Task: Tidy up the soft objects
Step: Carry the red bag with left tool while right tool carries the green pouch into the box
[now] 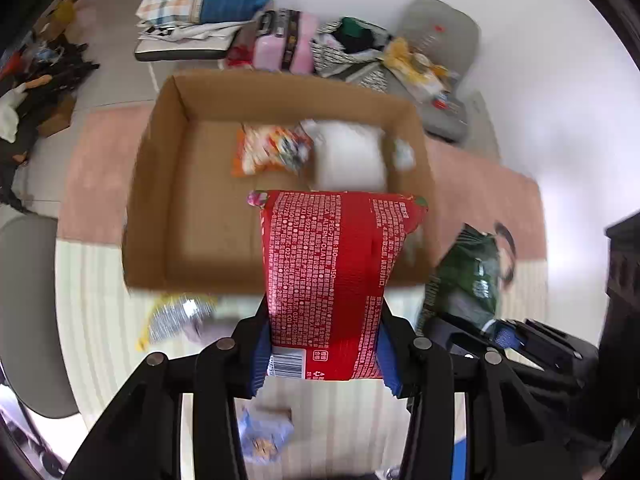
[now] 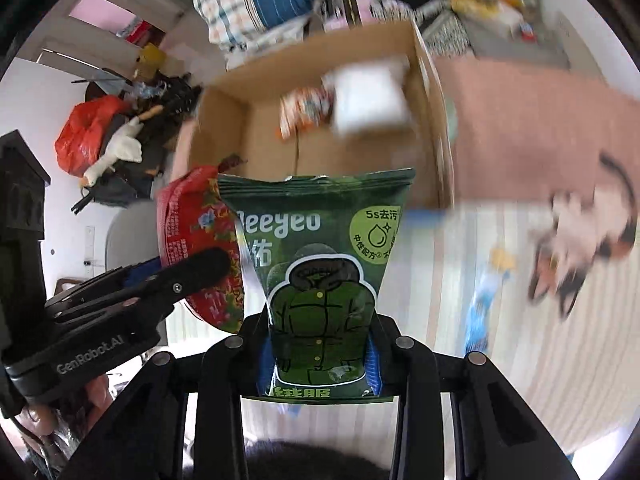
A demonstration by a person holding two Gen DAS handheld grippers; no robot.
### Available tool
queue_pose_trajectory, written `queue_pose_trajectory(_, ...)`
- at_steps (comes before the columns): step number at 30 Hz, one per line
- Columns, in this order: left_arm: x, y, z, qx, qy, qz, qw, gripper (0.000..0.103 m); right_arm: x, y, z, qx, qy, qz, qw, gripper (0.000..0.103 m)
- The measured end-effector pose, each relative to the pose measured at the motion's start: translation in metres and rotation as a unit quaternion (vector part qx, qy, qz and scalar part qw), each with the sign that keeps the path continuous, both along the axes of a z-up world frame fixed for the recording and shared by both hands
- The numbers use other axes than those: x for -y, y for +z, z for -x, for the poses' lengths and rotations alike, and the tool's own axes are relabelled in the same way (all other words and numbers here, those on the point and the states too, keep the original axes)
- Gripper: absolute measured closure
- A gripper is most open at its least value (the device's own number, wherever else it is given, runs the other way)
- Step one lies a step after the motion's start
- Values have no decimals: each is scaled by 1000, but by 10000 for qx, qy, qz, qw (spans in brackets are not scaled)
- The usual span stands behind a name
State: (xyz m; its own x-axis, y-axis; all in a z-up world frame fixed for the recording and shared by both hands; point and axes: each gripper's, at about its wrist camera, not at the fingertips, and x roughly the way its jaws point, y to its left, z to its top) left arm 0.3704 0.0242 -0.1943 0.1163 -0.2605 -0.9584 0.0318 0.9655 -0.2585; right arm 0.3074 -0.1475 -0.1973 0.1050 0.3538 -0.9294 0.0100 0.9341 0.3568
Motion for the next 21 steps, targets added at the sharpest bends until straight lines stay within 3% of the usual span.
queue_pose_trajectory(3, 5, -34, -52, -502, 188, 168, 9984, 62, -4, -3, -57, -73, 8, 178, 9998, 66)
queue_pose_trajectory(7, 7, -70, -91, -1051, 241, 112, 9941, 62, -18, -46, -110, -401, 27, 492, 9980, 66)
queue_pose_trajectory(13, 16, -123, -101, -1619, 228, 131, 9865, 62, -23, -102, -138, -847, 11, 792, 9933, 66)
queue_pose_trajectory(19, 23, -141, -103, -1860, 171, 219, 9822, 59, -25, -142, -149, -1151, 77, 997, 9883, 65)
queue_pose_trajectory(20, 22, -139, -103, -1854, 195, 180, 9823, 58, -25, -145, -152, -1175, 77, 1044, 9875, 62)
queue_pose_trajectory(21, 20, -135, -103, -1773, 180, 110, 9839, 55, -24, -147, -153, -1210, 72, 1053, 9870, 49)
